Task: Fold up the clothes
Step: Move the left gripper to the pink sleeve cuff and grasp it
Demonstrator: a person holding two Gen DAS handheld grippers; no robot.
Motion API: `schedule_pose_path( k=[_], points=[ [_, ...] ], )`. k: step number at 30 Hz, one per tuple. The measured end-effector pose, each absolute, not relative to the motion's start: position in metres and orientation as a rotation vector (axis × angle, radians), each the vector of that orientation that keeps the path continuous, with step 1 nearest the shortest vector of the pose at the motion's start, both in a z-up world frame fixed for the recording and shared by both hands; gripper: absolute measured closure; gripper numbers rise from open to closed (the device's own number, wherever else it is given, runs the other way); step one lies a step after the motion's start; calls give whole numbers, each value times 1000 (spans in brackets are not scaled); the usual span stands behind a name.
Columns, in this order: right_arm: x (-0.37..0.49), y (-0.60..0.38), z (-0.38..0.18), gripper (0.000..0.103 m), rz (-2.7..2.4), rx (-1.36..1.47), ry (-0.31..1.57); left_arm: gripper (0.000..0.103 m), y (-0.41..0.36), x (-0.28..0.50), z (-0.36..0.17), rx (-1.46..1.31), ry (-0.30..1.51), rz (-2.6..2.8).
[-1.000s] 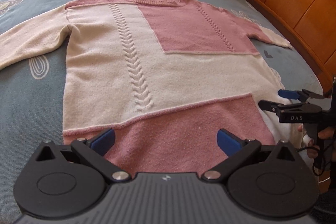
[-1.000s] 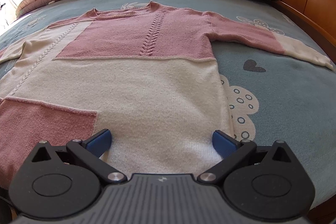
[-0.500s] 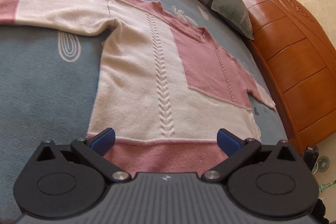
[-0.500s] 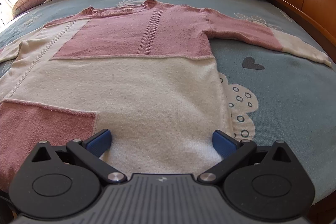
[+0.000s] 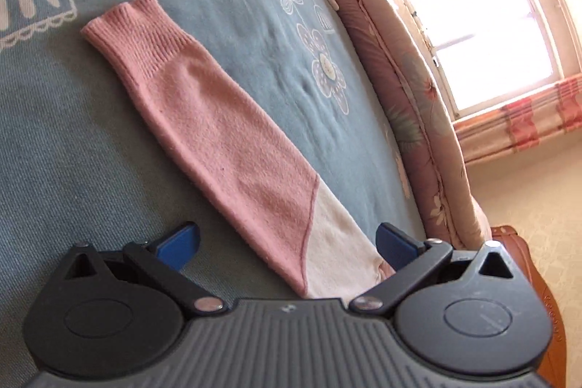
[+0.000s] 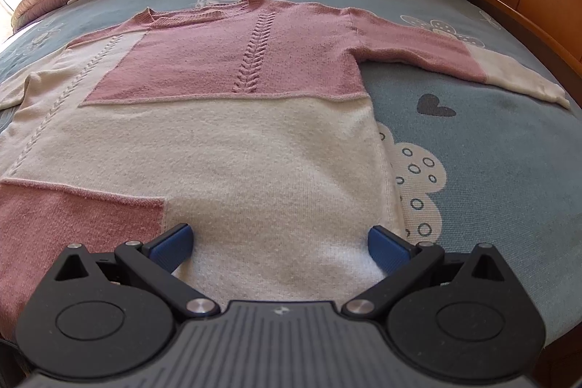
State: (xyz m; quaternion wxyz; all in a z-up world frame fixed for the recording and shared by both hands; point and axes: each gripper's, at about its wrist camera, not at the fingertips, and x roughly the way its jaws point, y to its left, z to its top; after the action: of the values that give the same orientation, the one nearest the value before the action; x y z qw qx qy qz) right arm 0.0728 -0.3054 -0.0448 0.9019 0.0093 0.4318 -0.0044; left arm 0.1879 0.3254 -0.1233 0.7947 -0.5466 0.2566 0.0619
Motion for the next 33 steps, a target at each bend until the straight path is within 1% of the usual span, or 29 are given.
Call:
schedule_pose_path(
  k=[4, 11, 25, 33],
  points=[
    [74, -305, -45, 0, -10, 22, 893, 1, 336, 193, -128, -1233, 480, 163],
    [77, -305, -45, 0, -19, 30, 895, 1, 350, 218, -124, -1202, 470, 201],
    [79, -304, -45, 0, -32, 39, 890, 1, 346, 236, -119, -1122, 393, 274],
    [77, -304, -46, 0, -32, 36, 874, 1, 341, 237, -104, -1176, 341, 172]
  ],
)
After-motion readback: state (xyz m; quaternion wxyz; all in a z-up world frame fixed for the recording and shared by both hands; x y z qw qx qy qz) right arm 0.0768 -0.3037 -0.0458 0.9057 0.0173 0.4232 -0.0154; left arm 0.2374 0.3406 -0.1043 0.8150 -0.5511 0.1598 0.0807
